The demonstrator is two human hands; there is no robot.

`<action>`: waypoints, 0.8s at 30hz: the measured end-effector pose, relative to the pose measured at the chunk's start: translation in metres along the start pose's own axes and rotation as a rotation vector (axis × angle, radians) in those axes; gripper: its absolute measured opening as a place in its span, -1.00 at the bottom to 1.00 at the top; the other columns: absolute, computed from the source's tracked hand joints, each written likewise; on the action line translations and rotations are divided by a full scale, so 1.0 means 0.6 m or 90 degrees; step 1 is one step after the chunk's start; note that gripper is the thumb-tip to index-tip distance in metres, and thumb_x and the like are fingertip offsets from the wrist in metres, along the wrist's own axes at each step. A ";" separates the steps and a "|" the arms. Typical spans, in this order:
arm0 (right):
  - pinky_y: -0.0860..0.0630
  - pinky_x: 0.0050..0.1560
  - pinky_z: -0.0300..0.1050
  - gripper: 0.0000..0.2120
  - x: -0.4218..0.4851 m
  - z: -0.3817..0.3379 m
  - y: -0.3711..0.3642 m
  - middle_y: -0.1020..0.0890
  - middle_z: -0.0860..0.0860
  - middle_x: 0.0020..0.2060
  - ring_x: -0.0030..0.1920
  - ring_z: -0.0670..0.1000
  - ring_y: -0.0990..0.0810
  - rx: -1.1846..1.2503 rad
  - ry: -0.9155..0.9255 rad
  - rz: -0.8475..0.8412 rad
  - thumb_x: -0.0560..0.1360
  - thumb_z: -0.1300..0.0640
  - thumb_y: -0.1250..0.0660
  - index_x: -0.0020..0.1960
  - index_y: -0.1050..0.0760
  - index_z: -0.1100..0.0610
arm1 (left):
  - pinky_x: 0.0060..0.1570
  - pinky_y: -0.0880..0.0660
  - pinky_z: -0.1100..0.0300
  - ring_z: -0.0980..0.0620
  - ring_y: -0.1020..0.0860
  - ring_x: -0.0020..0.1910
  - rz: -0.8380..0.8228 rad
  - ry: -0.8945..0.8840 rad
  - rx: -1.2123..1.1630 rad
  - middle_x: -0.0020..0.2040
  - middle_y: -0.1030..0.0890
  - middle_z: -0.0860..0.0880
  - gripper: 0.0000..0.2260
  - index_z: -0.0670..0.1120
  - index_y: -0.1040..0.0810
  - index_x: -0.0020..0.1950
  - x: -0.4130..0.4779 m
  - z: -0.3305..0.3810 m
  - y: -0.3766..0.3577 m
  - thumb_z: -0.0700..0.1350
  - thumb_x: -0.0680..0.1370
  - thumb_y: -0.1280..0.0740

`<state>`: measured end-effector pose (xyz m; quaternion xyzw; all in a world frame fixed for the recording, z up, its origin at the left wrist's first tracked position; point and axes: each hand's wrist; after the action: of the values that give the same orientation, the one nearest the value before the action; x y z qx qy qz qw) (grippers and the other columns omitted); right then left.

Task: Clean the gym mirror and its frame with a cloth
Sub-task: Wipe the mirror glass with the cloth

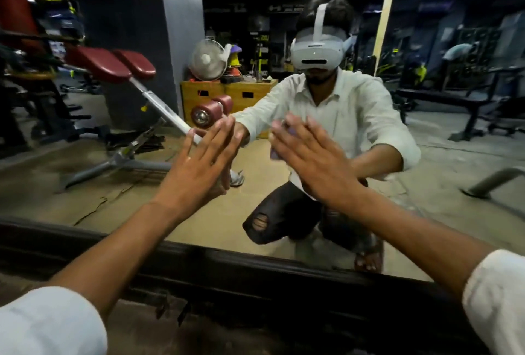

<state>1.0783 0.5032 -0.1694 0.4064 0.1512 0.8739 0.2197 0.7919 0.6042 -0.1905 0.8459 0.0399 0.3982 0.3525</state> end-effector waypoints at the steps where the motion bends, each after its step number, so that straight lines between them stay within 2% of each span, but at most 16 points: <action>1: 0.04 0.66 0.29 -0.41 0.025 0.017 0.013 -0.21 0.20 0.65 0.65 0.29 -0.14 0.004 -0.046 0.027 0.68 0.11 -0.19 0.66 -0.20 0.25 | 0.58 -0.13 -0.41 -0.19 0.15 0.73 0.006 -0.002 -0.004 0.74 0.22 -0.17 0.12 -0.10 0.16 0.75 0.002 0.002 -0.004 0.10 0.46 -0.54; 3: -0.12 0.61 0.36 -0.28 0.051 0.018 0.023 -0.23 0.20 0.65 0.66 0.30 -0.13 0.035 -0.130 0.055 0.56 0.20 -0.38 0.65 -0.22 0.27 | 0.58 -0.11 -0.43 -0.20 0.15 0.73 0.024 0.004 -0.004 0.74 0.22 -0.18 0.15 -0.11 0.16 0.75 0.005 0.007 -0.017 0.15 0.45 -0.55; 4: -0.13 0.61 0.36 -0.28 0.049 -0.001 0.018 -0.24 0.20 0.64 0.65 0.30 -0.15 0.052 -0.133 0.063 0.55 0.21 -0.39 0.64 -0.23 0.27 | 0.59 -0.10 -0.43 -0.20 0.14 0.73 0.033 0.007 -0.002 0.74 0.21 -0.18 0.19 -0.12 0.14 0.75 0.005 0.006 -0.022 0.20 0.41 -0.59; 6: -0.06 0.64 0.29 -0.39 0.017 -0.048 -0.018 -0.23 0.21 0.64 0.64 0.29 -0.17 0.007 -0.023 0.054 0.65 0.19 -0.29 0.65 -0.21 0.26 | 0.59 -0.11 -0.42 -0.19 0.14 0.73 0.043 0.001 -0.006 0.74 0.19 -0.18 0.25 -0.12 0.13 0.75 0.004 0.001 -0.028 0.25 0.37 -0.62; 9: -0.03 0.67 0.15 -0.46 -0.053 -0.081 -0.084 -0.12 0.20 0.67 0.67 0.19 -0.10 -0.063 0.205 -0.066 0.77 0.13 -0.02 0.69 -0.01 0.26 | 0.59 -0.12 -0.41 -0.18 0.14 0.73 0.065 -0.014 -0.017 0.75 0.17 -0.19 0.24 -0.13 0.11 0.75 0.001 -0.005 -0.035 0.26 0.37 -0.62; 10: -0.05 0.67 0.09 -0.44 -0.057 -0.085 -0.090 -0.11 0.21 0.67 0.68 0.14 -0.10 0.024 0.238 -0.081 0.79 0.06 -0.02 0.69 0.01 0.28 | 0.59 -0.13 -0.41 -0.19 0.14 0.73 0.070 -0.016 -0.017 0.75 0.17 -0.19 0.24 -0.13 0.10 0.75 0.000 -0.005 -0.036 0.26 0.37 -0.62; 11: -0.05 0.66 0.02 -0.41 -0.061 -0.079 -0.093 -0.12 0.22 0.67 0.68 0.10 -0.11 0.227 0.217 -0.159 0.79 -0.01 -0.06 0.68 -0.02 0.29 | 0.59 -0.13 -0.41 -0.19 0.14 0.73 0.074 -0.016 -0.016 0.75 0.16 -0.19 0.23 -0.13 0.10 0.75 -0.002 -0.005 -0.038 0.26 0.38 -0.62; 12: -0.01 0.67 -0.01 -0.41 -0.052 -0.068 -0.091 -0.11 0.22 0.67 0.68 0.07 -0.09 0.278 0.240 -0.194 0.79 -0.04 -0.07 0.67 -0.04 0.28 | 0.59 -0.14 -0.41 -0.19 0.14 0.73 0.078 -0.015 -0.014 0.75 0.16 -0.19 0.22 -0.13 0.09 0.75 -0.003 -0.004 -0.040 0.26 0.38 -0.62; 14: 0.10 0.68 0.09 -0.49 -0.014 -0.039 -0.057 -0.09 0.20 0.68 0.69 0.13 -0.04 0.031 0.202 -0.067 0.80 0.05 0.01 0.69 -0.06 0.22 | 0.59 -0.15 -0.39 -0.18 0.12 0.73 0.085 -0.012 -0.013 0.75 0.15 -0.19 0.19 -0.13 0.08 0.75 -0.006 -0.002 -0.044 0.24 0.41 -0.60; 17: -0.07 0.63 0.33 -0.42 0.054 -0.020 -0.005 -0.22 0.19 0.65 0.65 0.30 -0.15 0.072 -0.024 0.064 0.68 0.08 -0.13 0.65 -0.21 0.26 | 0.60 -0.17 -0.36 -0.18 0.05 0.73 0.096 0.012 -0.038 0.75 0.10 -0.18 0.08 -0.14 0.03 0.75 -0.031 0.005 -0.067 0.17 0.48 -0.57; 18: -0.11 0.61 0.36 -0.40 0.062 -0.020 -0.006 -0.25 0.19 0.64 0.64 0.32 -0.16 0.080 -0.051 0.068 0.65 0.09 -0.19 0.64 -0.24 0.27 | 0.60 -0.17 -0.35 -0.19 0.03 0.73 0.098 0.026 -0.045 0.75 0.08 -0.19 0.06 -0.14 0.02 0.75 -0.047 0.010 -0.079 0.15 0.49 -0.56; 20: -0.04 0.64 0.31 -0.41 0.046 -0.050 -0.031 -0.24 0.19 0.64 0.65 0.31 -0.14 0.076 -0.052 0.053 0.66 0.09 -0.21 0.64 -0.24 0.26 | 0.59 -0.20 -0.35 -0.21 0.01 0.73 0.084 0.048 -0.048 0.75 0.06 -0.21 0.08 -0.14 0.01 0.75 -0.088 0.021 -0.110 0.15 0.47 -0.59; 22: 0.11 0.68 0.19 -0.45 -0.006 -0.104 -0.073 -0.21 0.19 0.65 0.66 0.27 -0.12 0.044 0.029 0.024 0.71 0.09 -0.13 0.66 -0.20 0.24 | 0.57 -0.21 -0.37 -0.23 0.01 0.73 0.056 0.059 -0.050 0.74 0.07 -0.23 0.16 -0.14 0.03 0.75 -0.128 0.034 -0.138 0.14 0.40 -0.64; 24: 0.01 0.68 0.16 -0.49 -0.064 -0.160 -0.115 -0.25 0.19 0.64 0.65 0.25 -0.18 0.073 0.111 -0.013 0.71 0.16 -0.11 0.64 -0.22 0.23 | 0.58 -0.20 -0.37 -0.24 0.05 0.73 0.016 0.074 -0.052 0.74 0.10 -0.24 0.19 -0.14 0.06 0.75 -0.161 0.055 -0.160 0.12 0.39 -0.65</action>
<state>1.0436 0.5347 -0.2848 0.3394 0.2233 0.8936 0.1909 0.7698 0.6237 -0.3274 0.8067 0.0336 0.4523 0.3788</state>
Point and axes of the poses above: each hand's wrist, its own x-axis towards the middle knuckle, its own y-axis out of the back of the hand, z = x × y
